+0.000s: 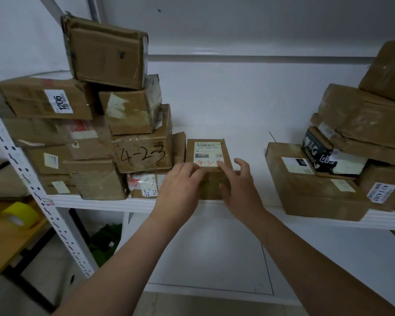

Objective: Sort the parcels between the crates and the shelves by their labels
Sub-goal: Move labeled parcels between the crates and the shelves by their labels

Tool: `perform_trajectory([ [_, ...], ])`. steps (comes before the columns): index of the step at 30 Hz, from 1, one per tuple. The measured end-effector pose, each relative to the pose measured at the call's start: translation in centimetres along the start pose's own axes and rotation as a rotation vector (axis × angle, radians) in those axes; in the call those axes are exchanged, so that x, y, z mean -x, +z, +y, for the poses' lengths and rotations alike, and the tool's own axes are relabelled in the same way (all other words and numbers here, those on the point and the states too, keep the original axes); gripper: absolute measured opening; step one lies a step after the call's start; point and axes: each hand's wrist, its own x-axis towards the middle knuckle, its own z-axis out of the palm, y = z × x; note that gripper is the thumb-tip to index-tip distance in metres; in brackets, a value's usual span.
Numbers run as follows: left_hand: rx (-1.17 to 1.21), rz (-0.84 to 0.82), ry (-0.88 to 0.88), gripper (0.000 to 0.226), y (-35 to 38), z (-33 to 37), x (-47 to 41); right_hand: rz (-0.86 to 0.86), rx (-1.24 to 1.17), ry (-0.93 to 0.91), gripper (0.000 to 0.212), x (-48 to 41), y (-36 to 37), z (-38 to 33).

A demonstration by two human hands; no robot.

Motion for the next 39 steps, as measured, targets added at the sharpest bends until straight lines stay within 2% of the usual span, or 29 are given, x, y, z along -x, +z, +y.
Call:
perform_trajectory([
  [3, -0.001, -0.006, 0.023, 0.036, -0.1, 0.2, -0.6, 0.017, 0.028, 0.028, 0.061, 0.1, -0.8, 0.2],
  [11, 0.049, -0.007, 0.157, 0.032, 1.0, 3.3, -3.3, 0.239, 0.156, 0.027, 0.032, 1.7, -6.6, 1.2],
  [14, 0.086, -0.016, 0.217, 0.04, 1.6, 5.6, -5.0, 0.357, 0.242, 0.047, 0.027, 2.6, -9.7, 2.1],
  [18, 0.144, 0.038, 0.315, 0.034, 0.9, 10.8, -7.0, 0.44, 0.282, 0.105, 0.025, 4.0, -15.0, 4.4],
  [27, 0.356, 0.151, 0.403, 0.045, 0.9, 23.4, -11.2, 0.625, 0.344, 0.11, 0.035, 7.0, -27.3, 10.8],
  [35, 0.466, 0.329, 0.463, 0.062, -2.1, 34.8, -18.7, 0.781, 0.339, 0.151, 0.07, 4.4, -38.3, 15.2],
  [39, 0.491, 0.4, 0.42, 0.073, -5.1, 38.5, -23.5, 0.766, 0.271, 0.175, 0.082, 1.6, -43.2, 15.9],
])
